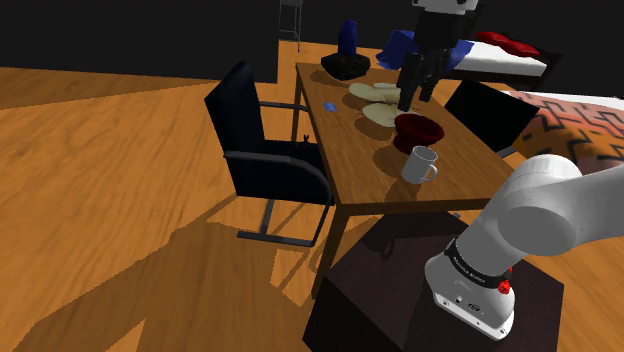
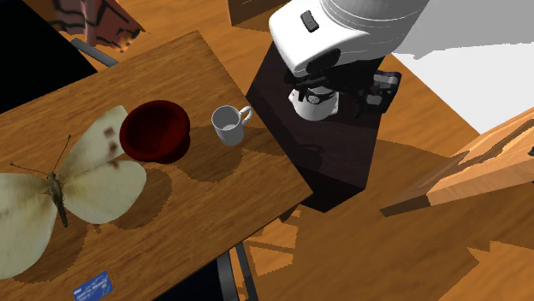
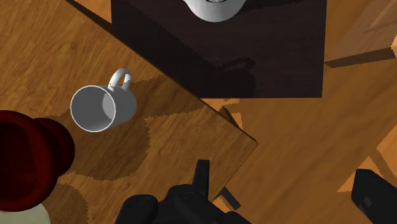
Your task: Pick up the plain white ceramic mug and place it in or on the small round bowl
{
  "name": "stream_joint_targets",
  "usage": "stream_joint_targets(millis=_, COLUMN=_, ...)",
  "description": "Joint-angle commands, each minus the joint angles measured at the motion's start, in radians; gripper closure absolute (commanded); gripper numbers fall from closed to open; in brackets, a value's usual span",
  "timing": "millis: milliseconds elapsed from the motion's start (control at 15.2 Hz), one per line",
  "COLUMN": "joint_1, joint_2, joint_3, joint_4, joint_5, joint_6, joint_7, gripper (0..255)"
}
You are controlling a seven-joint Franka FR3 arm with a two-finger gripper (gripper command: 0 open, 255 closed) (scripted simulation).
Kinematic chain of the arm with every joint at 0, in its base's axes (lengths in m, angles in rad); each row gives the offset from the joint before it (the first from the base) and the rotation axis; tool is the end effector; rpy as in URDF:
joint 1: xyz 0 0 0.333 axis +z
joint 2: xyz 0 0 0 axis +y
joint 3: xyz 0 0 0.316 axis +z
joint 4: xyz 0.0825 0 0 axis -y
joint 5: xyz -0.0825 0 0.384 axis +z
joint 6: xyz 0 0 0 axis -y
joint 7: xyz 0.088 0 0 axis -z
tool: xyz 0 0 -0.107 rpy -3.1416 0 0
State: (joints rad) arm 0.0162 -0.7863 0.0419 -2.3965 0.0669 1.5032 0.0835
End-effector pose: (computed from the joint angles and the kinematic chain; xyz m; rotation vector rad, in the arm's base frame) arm 0.2968 0.0281 0.5660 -3.1061 0.0596 0.1704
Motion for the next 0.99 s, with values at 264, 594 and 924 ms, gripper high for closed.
stream_joint_targets(millis=264, joint_1=-0.019, joint_2=-0.051, joint_3=-0.076, joint_4=-0.111, joint_5=-0.067, joint_6=0.066, joint_7=-0.112, gripper=0)
stream_joint_targets(millis=594, joint_1=-0.055, joint_2=-0.079, joint_3=-0.184, joint_4=-0.224, joint_5=-0.163, joint_6=0.163, joint_7=-0.253, gripper=0)
stream_joint_targets(millis=924, joint_1=-0.099, joint_2=-0.056, joint_3=-0.304, joint_4=-0.302, joint_5=-0.267, joint_6=0.281, joint_7=-0.395, gripper=0)
